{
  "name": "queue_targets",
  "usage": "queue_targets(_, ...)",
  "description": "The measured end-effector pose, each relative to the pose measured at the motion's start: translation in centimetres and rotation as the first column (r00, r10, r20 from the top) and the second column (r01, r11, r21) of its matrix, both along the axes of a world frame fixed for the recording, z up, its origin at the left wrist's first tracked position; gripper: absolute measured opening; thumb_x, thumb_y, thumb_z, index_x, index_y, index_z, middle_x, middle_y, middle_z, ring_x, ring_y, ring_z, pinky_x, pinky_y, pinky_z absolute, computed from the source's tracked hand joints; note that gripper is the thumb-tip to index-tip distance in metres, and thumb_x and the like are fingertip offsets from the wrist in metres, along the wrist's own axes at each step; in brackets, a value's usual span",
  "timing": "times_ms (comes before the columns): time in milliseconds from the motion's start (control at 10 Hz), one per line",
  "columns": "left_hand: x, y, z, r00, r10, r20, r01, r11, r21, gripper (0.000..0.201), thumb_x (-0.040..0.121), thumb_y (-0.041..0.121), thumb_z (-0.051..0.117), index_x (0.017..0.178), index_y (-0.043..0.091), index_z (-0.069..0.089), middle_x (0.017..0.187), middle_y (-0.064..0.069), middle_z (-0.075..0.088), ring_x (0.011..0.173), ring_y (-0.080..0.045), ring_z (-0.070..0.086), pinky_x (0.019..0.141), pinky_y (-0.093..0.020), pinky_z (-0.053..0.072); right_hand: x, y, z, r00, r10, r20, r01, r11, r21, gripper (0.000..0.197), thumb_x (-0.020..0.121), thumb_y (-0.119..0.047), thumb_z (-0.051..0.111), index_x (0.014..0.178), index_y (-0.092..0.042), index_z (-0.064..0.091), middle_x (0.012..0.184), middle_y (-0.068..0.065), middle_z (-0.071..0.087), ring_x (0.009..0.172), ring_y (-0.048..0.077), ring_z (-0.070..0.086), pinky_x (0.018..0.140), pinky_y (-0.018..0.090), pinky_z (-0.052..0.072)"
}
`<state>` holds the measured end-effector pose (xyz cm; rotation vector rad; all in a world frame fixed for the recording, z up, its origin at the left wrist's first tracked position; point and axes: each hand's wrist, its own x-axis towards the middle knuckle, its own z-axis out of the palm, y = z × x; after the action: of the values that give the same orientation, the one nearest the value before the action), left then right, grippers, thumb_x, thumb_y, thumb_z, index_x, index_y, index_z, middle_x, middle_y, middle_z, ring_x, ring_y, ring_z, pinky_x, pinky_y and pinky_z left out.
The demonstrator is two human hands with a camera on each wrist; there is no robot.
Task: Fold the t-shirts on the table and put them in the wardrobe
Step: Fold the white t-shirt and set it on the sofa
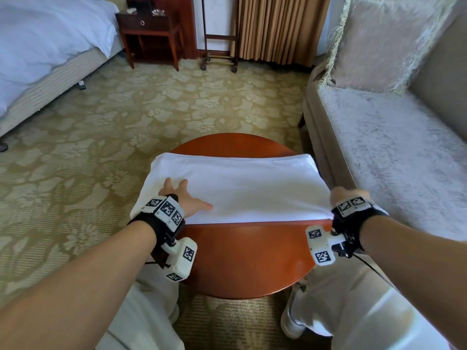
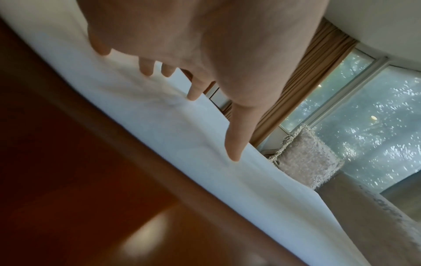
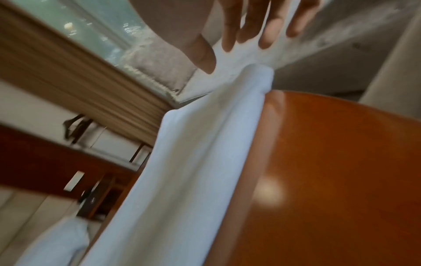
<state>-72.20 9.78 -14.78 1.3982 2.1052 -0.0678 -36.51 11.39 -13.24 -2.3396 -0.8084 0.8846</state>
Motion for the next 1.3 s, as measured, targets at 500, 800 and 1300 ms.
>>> queue_targets(500,-3.4,-0.5,3.6,0.994,0.009,-0.107,-0.012,1.0,-0.023,0.072,0.077,0.066,0.064,0.119,0.007,0.062,0.129,-0.012,0.06,0.1,-0.027,0.06,0.087,-0.035,0.052,-12.4,-0.3,-1.7,0.517,0.768,0.379,-0.597,0.641,-0.483,0.1,0.068,-0.075,0.061,0.148,-0.027,0.024,0.157,0.007,0.013,0.145,0.031,0.013,0.113,0.059,0.02)
queue_targets(800,-5.2,-0.4,1.3,0.986,-0.07,-0.15,0.073,0.997,0.014,0.063,0.063,0.05,0.085,0.112,0.014,0.069,0.132,-0.007,0.054,0.12,-0.028,0.052,0.098,-0.043,0.049,-14.5,2.1,0.5,0.627,0.627,0.462,-0.575,0.773,-0.268,0.089,0.071,-0.054,0.073,0.143,-0.021,0.033,0.14,0.01,0.028,0.135,0.032,0.026,0.11,0.051,0.031)
queue_targets(1300,-1.8,-7.8,2.7,0.996,-0.042,-0.081,0.032,0.992,-0.123,0.093,0.055,0.053,0.089,0.124,0.001,0.053,0.125,-0.014,0.057,0.108,-0.033,0.059,0.089,-0.044,0.054,-14.6,-2.6,0.2,0.422,0.734,0.532,-0.576,0.67,-0.468,0.092,0.07,-0.052,0.073,0.145,-0.024,0.027,0.155,0.01,0.015,0.146,0.031,0.01,0.117,0.056,0.003)
